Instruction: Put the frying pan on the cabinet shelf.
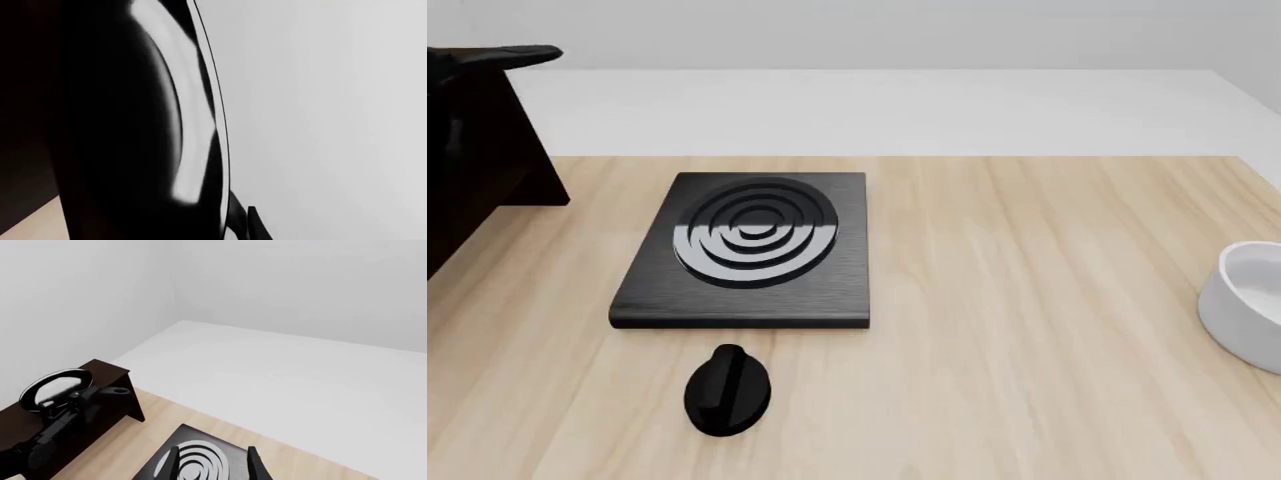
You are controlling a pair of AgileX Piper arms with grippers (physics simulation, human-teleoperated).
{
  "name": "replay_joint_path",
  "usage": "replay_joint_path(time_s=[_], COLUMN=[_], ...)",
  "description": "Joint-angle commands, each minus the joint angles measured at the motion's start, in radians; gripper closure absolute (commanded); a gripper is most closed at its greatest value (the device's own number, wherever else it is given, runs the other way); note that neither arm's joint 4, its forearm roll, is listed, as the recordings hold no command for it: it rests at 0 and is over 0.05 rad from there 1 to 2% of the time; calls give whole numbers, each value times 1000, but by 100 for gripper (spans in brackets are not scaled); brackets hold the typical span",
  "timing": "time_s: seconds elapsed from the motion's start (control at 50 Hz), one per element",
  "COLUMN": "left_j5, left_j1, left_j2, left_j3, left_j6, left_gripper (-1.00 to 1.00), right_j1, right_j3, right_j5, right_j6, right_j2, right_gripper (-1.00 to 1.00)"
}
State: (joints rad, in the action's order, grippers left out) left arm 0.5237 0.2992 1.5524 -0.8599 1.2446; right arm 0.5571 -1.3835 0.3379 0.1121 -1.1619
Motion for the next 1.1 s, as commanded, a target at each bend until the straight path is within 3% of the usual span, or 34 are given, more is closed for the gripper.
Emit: replay_joint_path(time_s=[0.02,0.58,0.78,1.1], left_j5=[7,34,12,-88], left_j1=[4,-57,-101,-158], left_j2=[-10,-154,-261,-383], left_j3=[35,163,231,244], left_j6=[-25,-42,-58,-100], left_gripper=[-100,-100,-100,-100], right_j1=[1,5,7,9], right_j3=[7,18,28,54], right_j5=[0,-9,-12,-25], right_j6=[1,6,8,10], right_j2=[5,5,11,22], right_gripper=[-100,-100,-100,-100])
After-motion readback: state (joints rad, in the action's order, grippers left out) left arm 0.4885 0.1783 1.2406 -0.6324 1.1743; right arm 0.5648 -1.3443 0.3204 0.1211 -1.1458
